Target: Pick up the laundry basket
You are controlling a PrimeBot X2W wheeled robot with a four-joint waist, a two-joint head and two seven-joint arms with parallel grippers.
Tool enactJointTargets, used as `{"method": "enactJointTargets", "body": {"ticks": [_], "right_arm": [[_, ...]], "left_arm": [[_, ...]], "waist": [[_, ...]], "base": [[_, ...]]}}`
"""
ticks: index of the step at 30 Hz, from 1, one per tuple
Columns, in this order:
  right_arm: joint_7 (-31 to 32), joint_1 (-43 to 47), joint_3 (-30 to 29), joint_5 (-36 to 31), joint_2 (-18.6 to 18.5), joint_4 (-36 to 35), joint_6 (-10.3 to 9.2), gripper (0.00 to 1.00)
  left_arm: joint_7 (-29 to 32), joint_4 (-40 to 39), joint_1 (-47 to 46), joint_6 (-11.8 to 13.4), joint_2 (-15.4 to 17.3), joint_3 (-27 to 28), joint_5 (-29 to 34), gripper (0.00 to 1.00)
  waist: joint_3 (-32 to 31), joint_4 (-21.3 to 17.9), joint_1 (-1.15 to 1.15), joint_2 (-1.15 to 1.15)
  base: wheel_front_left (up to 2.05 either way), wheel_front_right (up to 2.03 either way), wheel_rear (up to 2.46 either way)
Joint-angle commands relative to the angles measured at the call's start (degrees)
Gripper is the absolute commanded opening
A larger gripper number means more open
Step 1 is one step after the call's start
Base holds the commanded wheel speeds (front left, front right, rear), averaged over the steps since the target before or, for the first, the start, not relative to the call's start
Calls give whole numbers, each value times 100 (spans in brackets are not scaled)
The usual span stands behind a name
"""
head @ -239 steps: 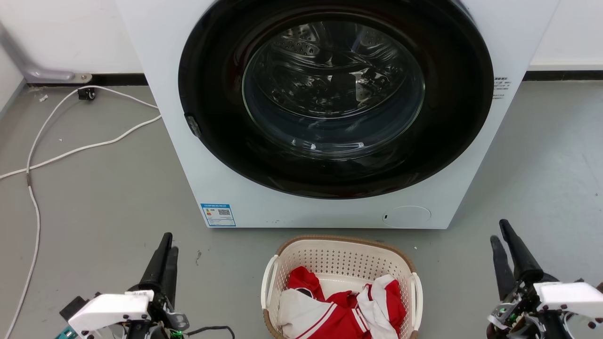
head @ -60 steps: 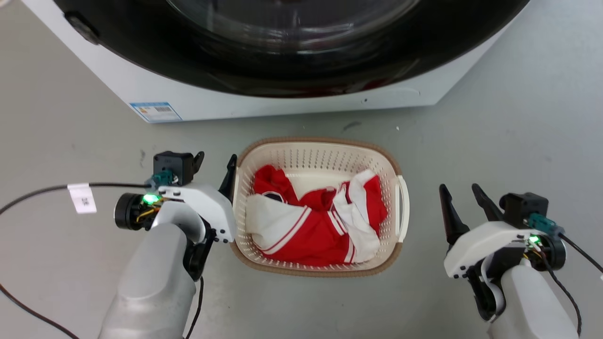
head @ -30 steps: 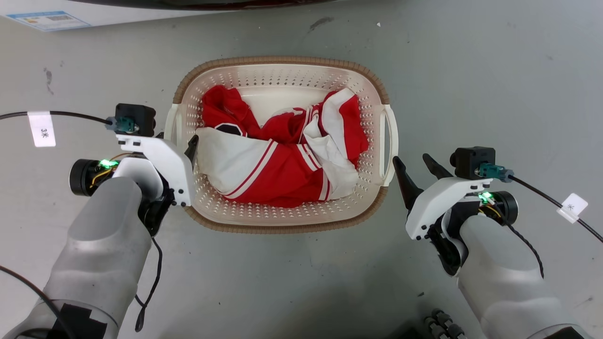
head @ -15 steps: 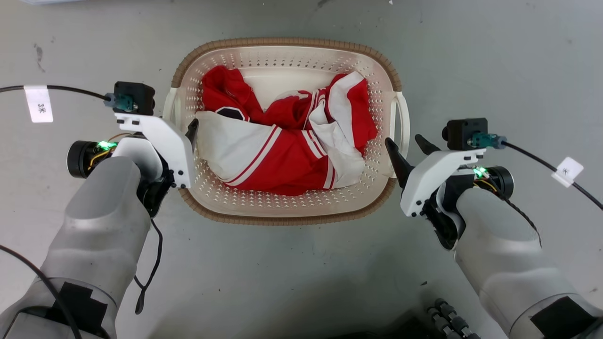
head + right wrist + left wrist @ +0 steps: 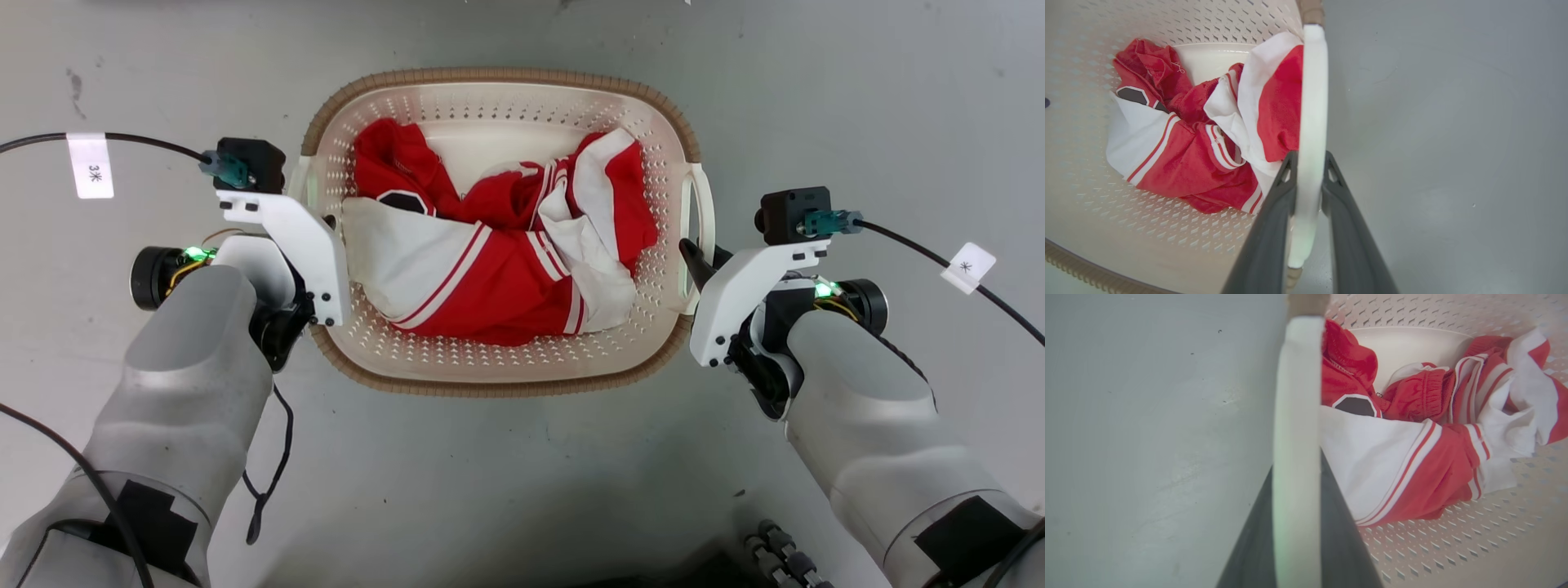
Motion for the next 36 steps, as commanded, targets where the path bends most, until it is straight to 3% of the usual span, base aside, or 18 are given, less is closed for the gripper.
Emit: {"method": "enactJointTargets", "body": {"ticks": [1, 11, 21, 36], "right_arm": [[29, -28, 66, 45, 5, 18, 0, 0], [804, 158, 463, 236, -54, 147, 8, 0], [1899, 447, 778, 541, -249, 140, 8, 0], [2976, 596, 1053, 947, -423, 72, 8, 0]], "left_arm": [[36, -5, 23, -15, -32, -54, -43, 0], [490, 115, 300, -21, -256, -321, -535, 0], [1062, 239, 762, -24, -462, -516, -1058, 0], [1797, 288, 1144, -35, -482, -749, -1597, 0]], "waist": [[-58, 22, 0, 0], [-810, 198, 0, 0], [-2030, 422, 0, 0], [-3396, 645, 0, 0]], "base": [[0, 0, 0], [0, 0, 0], [0, 0, 0], [0, 0, 0]]}}
